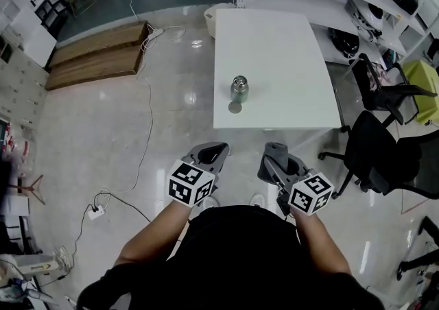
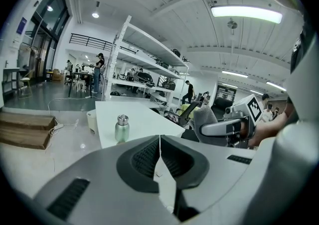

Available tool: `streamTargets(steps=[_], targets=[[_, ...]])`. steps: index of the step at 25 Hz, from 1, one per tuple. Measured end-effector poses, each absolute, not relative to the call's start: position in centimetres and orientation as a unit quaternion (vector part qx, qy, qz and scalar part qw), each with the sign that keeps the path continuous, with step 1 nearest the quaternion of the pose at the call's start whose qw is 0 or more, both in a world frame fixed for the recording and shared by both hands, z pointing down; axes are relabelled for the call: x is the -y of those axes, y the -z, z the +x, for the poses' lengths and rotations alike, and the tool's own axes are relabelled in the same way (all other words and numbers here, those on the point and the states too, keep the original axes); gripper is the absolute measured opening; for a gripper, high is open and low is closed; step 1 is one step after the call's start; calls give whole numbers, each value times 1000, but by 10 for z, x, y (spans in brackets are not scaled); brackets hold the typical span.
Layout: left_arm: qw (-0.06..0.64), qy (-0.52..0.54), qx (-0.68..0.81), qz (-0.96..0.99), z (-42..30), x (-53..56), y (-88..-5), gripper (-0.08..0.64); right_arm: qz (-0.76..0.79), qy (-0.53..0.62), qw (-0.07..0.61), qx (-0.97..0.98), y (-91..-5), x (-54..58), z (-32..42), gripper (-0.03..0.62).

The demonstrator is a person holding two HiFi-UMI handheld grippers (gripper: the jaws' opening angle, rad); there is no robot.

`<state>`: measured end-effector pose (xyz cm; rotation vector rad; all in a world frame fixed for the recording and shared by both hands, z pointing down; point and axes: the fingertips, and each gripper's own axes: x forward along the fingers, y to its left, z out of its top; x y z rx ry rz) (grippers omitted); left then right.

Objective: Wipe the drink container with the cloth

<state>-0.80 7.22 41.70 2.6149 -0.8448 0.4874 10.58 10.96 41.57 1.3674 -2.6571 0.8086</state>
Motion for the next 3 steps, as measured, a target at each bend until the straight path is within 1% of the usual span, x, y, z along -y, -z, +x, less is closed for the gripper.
streamTargets(steps=[3], targets=[[174, -169, 300, 923, -10, -72, -415, 18, 440, -261, 24, 859, -414, -112, 103, 107]])
